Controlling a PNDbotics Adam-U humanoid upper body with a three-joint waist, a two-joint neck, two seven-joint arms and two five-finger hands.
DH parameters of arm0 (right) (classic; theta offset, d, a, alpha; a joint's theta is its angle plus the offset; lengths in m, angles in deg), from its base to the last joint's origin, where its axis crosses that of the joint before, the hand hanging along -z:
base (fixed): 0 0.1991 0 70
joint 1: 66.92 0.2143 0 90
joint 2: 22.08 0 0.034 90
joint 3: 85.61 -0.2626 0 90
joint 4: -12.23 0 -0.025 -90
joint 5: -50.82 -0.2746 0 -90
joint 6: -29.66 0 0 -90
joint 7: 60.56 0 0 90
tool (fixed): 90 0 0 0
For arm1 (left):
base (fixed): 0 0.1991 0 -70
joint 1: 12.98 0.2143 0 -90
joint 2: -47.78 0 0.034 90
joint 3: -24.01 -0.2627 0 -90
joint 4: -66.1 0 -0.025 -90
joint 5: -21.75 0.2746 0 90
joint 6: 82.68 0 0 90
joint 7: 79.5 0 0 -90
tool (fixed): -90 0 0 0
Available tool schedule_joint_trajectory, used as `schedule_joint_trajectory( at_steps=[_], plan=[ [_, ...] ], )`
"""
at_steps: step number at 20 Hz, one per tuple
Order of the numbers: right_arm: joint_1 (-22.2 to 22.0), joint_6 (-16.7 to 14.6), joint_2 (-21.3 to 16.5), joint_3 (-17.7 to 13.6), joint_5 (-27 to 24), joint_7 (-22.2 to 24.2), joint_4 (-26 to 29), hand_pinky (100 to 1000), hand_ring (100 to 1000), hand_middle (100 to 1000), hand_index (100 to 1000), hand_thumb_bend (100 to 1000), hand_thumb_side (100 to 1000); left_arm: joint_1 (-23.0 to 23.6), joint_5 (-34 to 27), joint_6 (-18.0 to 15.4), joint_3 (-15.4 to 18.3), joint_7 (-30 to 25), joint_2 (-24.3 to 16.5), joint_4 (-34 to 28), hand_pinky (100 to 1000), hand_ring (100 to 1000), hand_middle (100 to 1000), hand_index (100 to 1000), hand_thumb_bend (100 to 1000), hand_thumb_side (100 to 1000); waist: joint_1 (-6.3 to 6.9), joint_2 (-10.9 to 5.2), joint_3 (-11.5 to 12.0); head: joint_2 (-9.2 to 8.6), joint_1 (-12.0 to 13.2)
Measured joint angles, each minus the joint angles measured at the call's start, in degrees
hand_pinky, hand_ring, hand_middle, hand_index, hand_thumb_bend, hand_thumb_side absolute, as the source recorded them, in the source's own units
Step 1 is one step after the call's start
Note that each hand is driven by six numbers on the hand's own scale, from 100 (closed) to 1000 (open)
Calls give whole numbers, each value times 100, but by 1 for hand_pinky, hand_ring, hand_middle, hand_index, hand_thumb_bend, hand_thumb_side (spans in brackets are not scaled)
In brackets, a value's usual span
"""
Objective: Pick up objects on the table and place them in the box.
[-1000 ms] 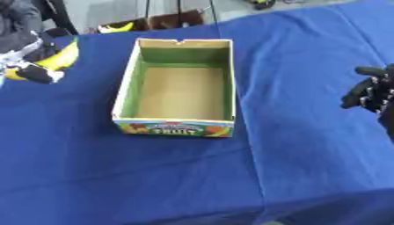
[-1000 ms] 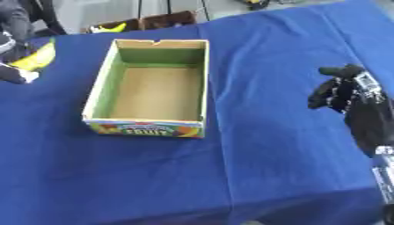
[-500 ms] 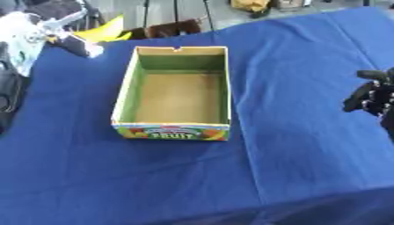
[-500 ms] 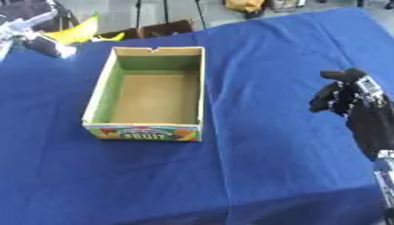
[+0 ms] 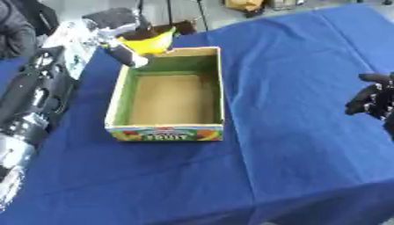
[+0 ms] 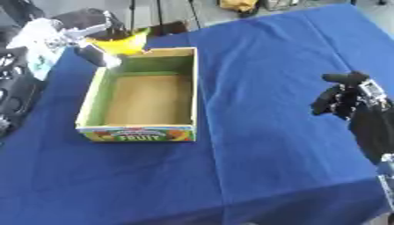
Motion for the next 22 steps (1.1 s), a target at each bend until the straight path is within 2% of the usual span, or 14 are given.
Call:
schedule_joint_trajectory(
  at_steps=[8,15,16,17,18,19,20,22],
  plan=[
    [22,1,17,25,-7,24,0,582,579,512,812,100,935,177,234,-156,-172,-134,382,47,481,457,459,566,100,276,-1,22,-58,0,2],
    [49,-1,30,30,-7,28,0,583,578,512,812,100,936,365,347,-292,-266,-310,515,219,513,484,488,603,100,319,-22,76,-23,0,-28],
    [51,-1,37,30,-7,28,0,583,578,513,812,100,937,379,347,-315,-280,-363,517,233,544,514,520,638,157,396,-24,93,-15,0,-30],
    [51,-2,47,30,-7,27,0,582,578,512,812,100,937,407,341,-352,-298,-429,519,243,556,525,529,648,268,443,-27,103,1,0,-31],
    [52,-2,54,30,-7,27,0,582,578,513,812,100,936,420,321,-398,-313,-495,520,241,593,565,562,679,602,583,-31,104,19,0,-31],
    [53,-3,55,29,-7,27,0,583,578,512,812,100,936,427,289,-451,-319,-563,519,218,598,571,567,684,642,599,-34,104,30,0,-32],
    [54,-3,55,28,-7,26,0,583,578,513,813,100,934,442,250,-511,-337,-627,518,182,635,606,602,713,898,701,-35,105,38,0,-32],
    [54,-4,56,27,-7,25,0,583,578,513,812,100,933,464,169,-602,-351,-721,506,57,649,621,618,724,1000,775,-35,105,79,0,-37]
  ],
)
